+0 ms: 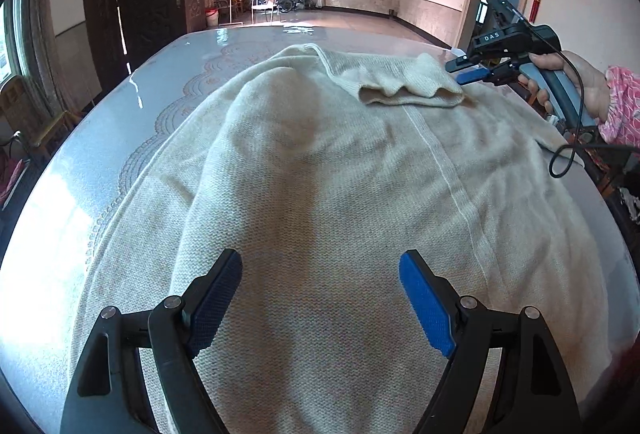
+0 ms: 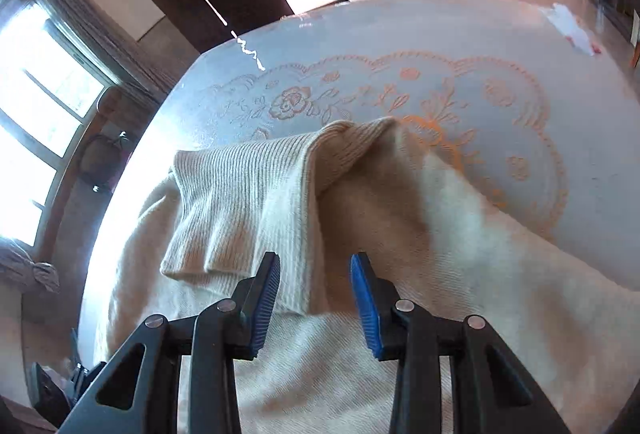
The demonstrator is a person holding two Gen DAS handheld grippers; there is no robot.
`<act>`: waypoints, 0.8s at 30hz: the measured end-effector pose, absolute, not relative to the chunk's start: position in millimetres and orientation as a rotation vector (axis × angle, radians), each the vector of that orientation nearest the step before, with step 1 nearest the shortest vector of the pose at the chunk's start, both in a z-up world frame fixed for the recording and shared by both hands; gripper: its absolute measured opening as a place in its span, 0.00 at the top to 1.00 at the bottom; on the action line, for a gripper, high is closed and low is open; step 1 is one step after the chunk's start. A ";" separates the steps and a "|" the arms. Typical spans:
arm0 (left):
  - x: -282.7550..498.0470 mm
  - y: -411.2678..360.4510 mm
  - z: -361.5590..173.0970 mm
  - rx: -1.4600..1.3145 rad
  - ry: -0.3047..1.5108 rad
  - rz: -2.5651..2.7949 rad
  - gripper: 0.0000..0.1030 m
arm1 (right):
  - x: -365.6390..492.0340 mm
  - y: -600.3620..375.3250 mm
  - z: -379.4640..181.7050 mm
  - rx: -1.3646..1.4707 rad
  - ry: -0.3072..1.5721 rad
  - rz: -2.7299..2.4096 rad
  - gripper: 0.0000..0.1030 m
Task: Fold clothes
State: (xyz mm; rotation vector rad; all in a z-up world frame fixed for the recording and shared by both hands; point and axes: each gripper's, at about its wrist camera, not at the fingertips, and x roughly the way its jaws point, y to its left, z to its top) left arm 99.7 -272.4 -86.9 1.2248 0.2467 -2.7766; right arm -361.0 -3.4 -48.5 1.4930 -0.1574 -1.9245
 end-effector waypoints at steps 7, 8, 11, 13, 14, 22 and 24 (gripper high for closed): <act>110.1 -292.1 -99.0 1.262 0.361 -2.802 0.20 | -392.1 -35.5 -75.3 1.691 -0.203 -1.853 0.86; 112.3 -292.9 -99.2 1.259 0.366 -2.811 0.20 | -398.1 -36.5 -76.4 1.695 -0.226 -1.834 0.88; 114.7 -293.9 -99.1 1.262 0.370 -2.823 0.20 | -435.5 -37.6 -58.6 1.613 -0.451 -1.849 0.89; 114.1 -293.9 -99.3 1.270 0.367 -2.823 0.20 | -473.0 -34.3 -39.9 1.510 -0.627 -1.909 0.89; 113.9 -293.9 -99.2 1.275 0.363 -2.821 0.20 | -491.8 -31.3 -33.2 1.468 -0.710 -1.939 0.89; 112.3 -298.5 -95.3 1.295 0.437 -2.798 0.20 | -567.0 -14.0 -43.8 1.383 -0.820 -2.154 0.69; 113.9 -304.7 -91.4 1.276 0.468 -2.790 0.20 | -550.0 -23.2 -44.6 1.399 -0.635 -2.168 0.69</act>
